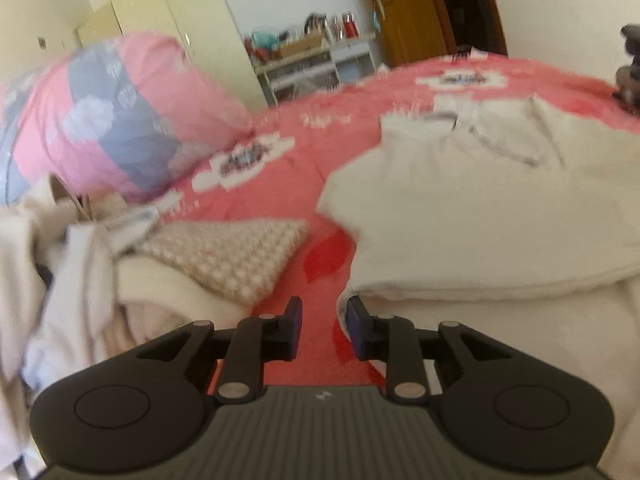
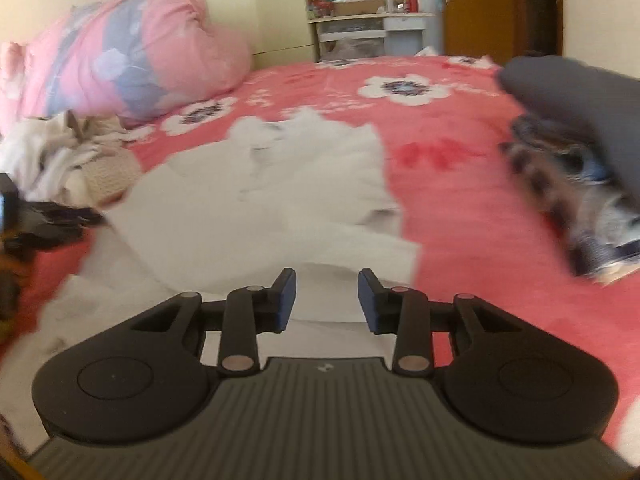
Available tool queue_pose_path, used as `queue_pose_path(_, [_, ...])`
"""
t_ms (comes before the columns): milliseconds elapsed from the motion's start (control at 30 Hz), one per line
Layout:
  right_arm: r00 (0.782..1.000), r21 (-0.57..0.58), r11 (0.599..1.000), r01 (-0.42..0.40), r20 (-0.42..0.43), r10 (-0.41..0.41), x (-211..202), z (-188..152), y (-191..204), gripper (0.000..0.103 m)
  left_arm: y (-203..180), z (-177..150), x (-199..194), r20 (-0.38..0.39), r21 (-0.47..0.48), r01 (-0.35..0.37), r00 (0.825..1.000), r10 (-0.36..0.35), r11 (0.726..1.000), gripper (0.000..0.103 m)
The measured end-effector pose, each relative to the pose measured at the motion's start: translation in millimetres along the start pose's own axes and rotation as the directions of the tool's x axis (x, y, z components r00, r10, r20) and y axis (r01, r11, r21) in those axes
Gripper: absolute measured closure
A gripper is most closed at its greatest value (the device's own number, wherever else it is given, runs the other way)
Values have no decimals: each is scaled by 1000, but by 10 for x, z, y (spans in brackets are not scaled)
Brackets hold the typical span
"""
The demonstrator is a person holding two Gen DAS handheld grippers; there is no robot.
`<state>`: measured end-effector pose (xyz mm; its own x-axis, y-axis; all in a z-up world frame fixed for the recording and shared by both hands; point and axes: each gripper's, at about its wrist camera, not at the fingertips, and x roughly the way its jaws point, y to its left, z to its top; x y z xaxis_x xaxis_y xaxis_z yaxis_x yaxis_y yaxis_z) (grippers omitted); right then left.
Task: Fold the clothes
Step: 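Release the shirt with both grippers and lift them away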
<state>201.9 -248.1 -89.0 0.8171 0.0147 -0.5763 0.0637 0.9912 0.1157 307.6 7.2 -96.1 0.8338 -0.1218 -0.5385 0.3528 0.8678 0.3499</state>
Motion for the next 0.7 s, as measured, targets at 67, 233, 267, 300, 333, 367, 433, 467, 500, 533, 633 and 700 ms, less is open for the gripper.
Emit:
queue_pose_path(67, [999,-170,985,30,22,-26,-20,-104,141,68,-67,36,-76,37,21,9,999,-10,1000,76])
queue_pose_path(233, [995,-601,798,46,-41,-88,281,-348,568,61,-241,37,-14,56,50,26,998,-29,998,76])
queue_pose_path(267, [993,-634,772,45,-53,-101,357,-365,590,62,-246,20,24,51,37,50,997,-51,998,76])
queue_pose_path(300, [991,-664,746,44,-64,-115,434,-381,612,65,-241,-9,74,38,21,69,997,-70,997,76])
queue_pose_path(333, [989,-689,724,47,-72,-132,515,-382,617,66,-242,-40,125,20,11,77,997,-77,997,76])
queue_pose_path(367, [988,-696,717,39,-80,-132,543,-366,605,89,-248,-71,172,1,10,75,997,-75,997,76])
queue_pose_path(433, [984,-708,703,69,-65,-163,518,-269,619,99,-238,-105,210,-12,4,68,998,-68,998,77])
queue_pose_path(467, [982,-718,689,99,-42,-185,475,-214,639,99,-217,-106,211,-11,-5,71,997,-71,997,77])
queue_pose_path(500, [981,-720,684,117,-25,-193,355,-151,671,99,-204,-109,210,-10,-6,69,998,-70,998,77])
queue_pose_path(533, [981,-713,691,118,-26,-194,231,-119,707,99,-193,-113,209,-9,-7,67,998,-67,998,77])
queue_pose_path(633, [975,-698,713,63,-110,-194,50,-158,791,99,-188,-135,225,-17,-1,64,998,-64,998,77])
queue_pose_path(700, [955,-715,700,-12,-214,-203,114,-348,833,98,-175,-140,207,-15,-3,63,998,-63,998,77])
